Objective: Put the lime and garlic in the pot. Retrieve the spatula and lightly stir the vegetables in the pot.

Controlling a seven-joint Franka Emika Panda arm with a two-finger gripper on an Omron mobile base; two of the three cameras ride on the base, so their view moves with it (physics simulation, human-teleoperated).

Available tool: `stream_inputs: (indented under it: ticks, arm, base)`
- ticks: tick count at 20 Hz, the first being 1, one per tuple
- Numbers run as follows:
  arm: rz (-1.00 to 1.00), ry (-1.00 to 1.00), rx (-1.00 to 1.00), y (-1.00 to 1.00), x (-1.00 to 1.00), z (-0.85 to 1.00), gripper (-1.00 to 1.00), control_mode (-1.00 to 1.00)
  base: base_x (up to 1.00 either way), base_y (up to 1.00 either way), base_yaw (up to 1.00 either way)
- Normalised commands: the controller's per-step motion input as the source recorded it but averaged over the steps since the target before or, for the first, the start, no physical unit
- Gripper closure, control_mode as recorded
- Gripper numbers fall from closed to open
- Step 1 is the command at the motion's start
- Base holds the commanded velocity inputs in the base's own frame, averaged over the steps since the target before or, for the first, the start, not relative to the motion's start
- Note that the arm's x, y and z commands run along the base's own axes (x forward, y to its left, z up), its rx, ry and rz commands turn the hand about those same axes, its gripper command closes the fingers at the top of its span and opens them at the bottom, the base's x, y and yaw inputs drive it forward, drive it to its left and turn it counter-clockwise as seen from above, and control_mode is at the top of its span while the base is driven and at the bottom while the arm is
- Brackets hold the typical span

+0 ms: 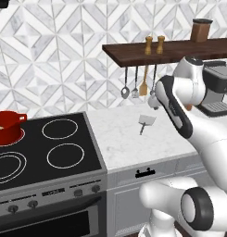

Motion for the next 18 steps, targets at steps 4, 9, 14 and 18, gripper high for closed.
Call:
stream_inputs:
  ticks: [4,9,14,18]
  arm:
    - [0.0,0.0,0.0,0.0,0.0,0.0,-1.0,-1.0]
    - [-0.21,0.04,0.08,0.09,0.19,-0.56,-1.0,-1.0]
    - [-0.68,0.16,0.17,0.38,0.03,-0.74,-1.0,-1.0]
    - [-0.65,0.23,0.14,0.08,0.07,-0.47,-1.0,-1.0]
  base:
    - [0.0,0.0,0.0]
    - [0.0,0.0,0.0]
    - [0.0,0.0,0.0]
    - [0.0,0.0,0.0]
